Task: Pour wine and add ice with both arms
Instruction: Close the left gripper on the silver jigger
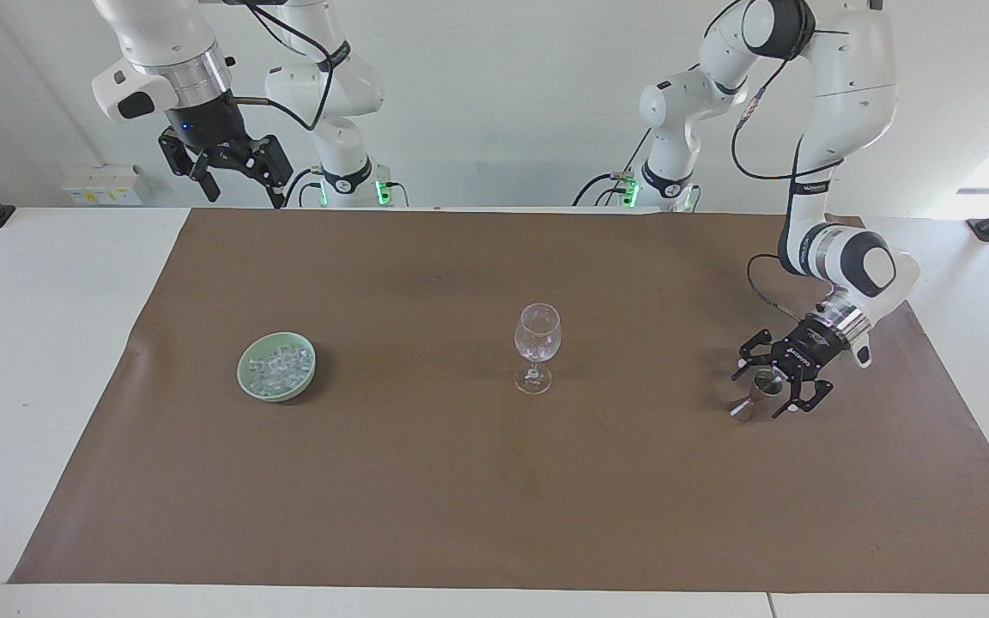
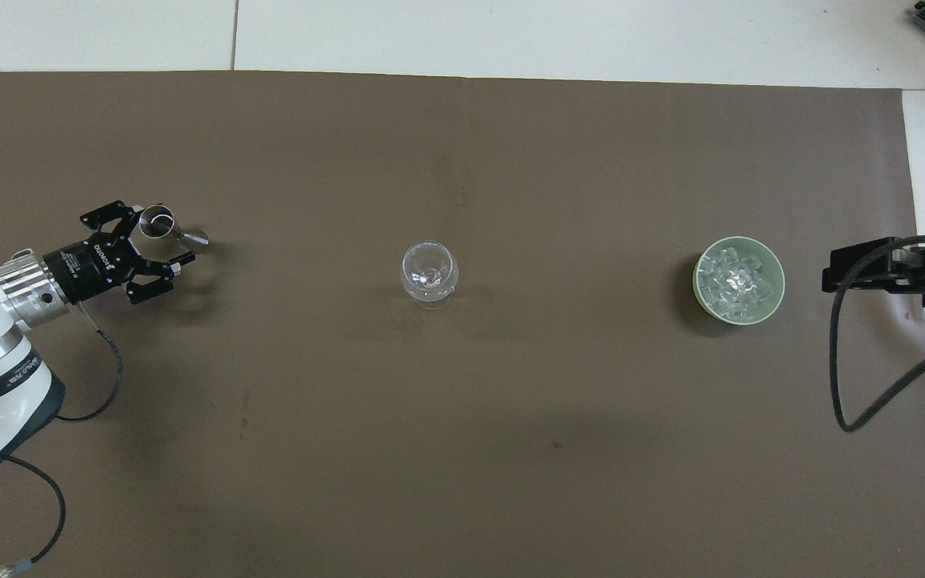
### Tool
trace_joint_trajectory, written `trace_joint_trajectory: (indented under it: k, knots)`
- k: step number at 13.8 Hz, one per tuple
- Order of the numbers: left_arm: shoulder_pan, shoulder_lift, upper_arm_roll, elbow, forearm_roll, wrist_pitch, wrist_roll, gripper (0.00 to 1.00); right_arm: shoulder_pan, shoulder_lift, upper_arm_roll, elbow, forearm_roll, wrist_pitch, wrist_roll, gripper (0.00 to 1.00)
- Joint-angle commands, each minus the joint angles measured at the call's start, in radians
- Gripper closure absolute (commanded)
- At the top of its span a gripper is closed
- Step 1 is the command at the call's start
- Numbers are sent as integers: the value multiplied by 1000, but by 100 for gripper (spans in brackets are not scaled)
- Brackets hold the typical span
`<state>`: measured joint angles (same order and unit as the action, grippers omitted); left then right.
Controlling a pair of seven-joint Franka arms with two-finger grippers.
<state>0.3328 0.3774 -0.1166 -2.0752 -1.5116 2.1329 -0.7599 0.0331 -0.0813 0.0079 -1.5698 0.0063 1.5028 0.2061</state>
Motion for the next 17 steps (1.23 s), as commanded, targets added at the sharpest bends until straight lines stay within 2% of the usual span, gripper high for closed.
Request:
trace_joint_trajectory:
  k: [1, 4, 9, 11, 12, 15, 17]
  knots:
    - [-21, 3, 8, -3, -25, 24, 16, 19, -1, -20, 3, -24, -11, 13, -1, 0]
    - [-23, 3, 8, -3, -27, 24, 16, 39, -1, -20, 3, -24, -11, 13, -1, 0]
    - [-21, 3, 8, -3, -27, 24, 14, 55, -1, -20, 3, -24, -11, 13, -1, 0]
    - [-18, 1, 8, -3, -25, 22, 13, 68, -1, -20, 3, -24, -11, 13, -1, 0]
    - [-15, 1, 8, -3, -27, 22, 13, 72, -1, -20, 3, -24, -11, 13, -1, 0]
    - [-12, 1, 8, -3, -27, 22, 11, 99, -1, -20, 3, -24, -11, 13, -1, 0]
    - [-9, 1, 8, -3, -27, 21, 11, 100, -1, -20, 3, -24, -11, 13, -1, 0]
